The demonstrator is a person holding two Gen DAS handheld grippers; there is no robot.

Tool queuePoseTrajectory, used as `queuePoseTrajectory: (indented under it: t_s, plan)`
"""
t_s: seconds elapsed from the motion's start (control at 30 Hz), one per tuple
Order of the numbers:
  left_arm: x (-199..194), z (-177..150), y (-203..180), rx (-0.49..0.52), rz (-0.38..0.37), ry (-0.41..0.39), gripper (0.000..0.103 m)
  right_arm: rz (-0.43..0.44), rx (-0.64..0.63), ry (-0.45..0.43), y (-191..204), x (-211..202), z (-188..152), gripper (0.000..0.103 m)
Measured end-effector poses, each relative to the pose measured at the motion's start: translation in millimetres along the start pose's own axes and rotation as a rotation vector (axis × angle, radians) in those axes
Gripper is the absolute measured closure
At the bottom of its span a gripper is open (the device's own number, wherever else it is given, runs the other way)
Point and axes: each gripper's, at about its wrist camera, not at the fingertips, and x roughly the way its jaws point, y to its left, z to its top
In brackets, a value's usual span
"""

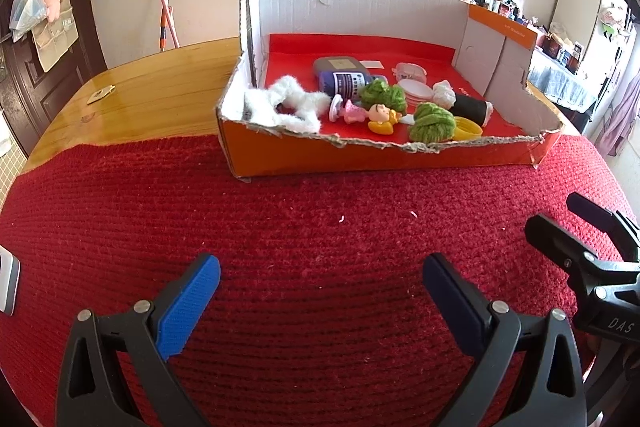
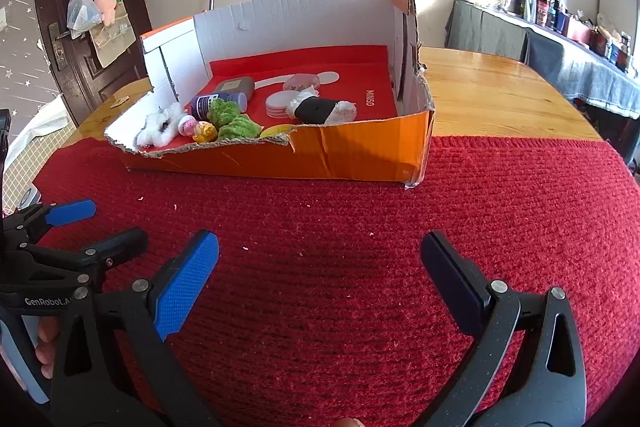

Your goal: Organize objects

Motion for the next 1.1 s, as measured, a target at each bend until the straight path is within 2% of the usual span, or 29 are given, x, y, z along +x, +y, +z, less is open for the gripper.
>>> queuePoseTrajectory:
  t_s: [0.5,1.1]
  plan:
    - [3.5,-0.7,-2.3,0.017,0.013,0.014,0.000,0.007,0.001,0.046,-0.7,8.0,-1.8,0.000]
    - [4.5,-0.3,-2.9,0.018,0.011,0.014,0.000,0.007,0.007,0.046,-1.5,8.1,-2.6,0.000]
